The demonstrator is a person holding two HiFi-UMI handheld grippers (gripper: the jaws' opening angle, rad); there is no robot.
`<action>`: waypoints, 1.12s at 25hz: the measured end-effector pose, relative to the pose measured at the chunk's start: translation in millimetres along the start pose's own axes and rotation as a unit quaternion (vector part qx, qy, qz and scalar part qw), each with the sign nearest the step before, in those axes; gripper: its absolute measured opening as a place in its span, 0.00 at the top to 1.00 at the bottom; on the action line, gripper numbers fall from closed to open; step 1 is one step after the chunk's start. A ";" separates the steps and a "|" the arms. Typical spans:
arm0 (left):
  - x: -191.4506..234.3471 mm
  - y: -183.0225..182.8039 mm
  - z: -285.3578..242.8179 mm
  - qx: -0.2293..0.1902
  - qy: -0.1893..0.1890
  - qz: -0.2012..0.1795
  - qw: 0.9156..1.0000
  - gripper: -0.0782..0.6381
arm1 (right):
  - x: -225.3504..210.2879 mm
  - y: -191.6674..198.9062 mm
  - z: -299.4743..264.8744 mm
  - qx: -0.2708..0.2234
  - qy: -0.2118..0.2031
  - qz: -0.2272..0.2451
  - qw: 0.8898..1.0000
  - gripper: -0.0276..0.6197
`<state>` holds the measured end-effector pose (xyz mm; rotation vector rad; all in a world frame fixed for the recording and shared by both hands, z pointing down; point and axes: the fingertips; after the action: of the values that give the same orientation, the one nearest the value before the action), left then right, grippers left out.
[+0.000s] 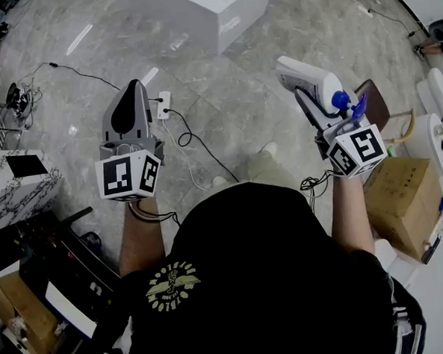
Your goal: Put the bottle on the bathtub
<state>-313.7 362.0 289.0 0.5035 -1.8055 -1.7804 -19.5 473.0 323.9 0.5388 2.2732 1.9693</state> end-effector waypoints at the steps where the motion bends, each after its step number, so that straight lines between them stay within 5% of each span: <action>1: 0.8 2.5 -1.6 0.001 -0.001 0.003 1.000 0.88 | -0.7 2.3 -1.1 0.001 0.002 -0.002 1.000 0.55; 8: -2.3 12.3 -27.2 0.013 0.000 0.005 1.000 0.88 | -13.2 8.3 -14.8 0.002 -0.005 -0.004 1.000 0.55; 28: 11.7 -2.5 -159.2 0.011 -0.048 -0.010 0.999 0.88 | -139.6 2.5 -104.1 -0.033 -0.045 -0.014 0.998 0.55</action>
<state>-224.8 229.5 283.5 0.4538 -1.8926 -1.8287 81.2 330.9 321.1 0.5739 2.1445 1.9582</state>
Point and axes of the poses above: the fingertips, and each gripper's own axes: z backward along the fingers, x to its left, y out of its underside, and after that the axes turned 8 degrees about z, right-handed
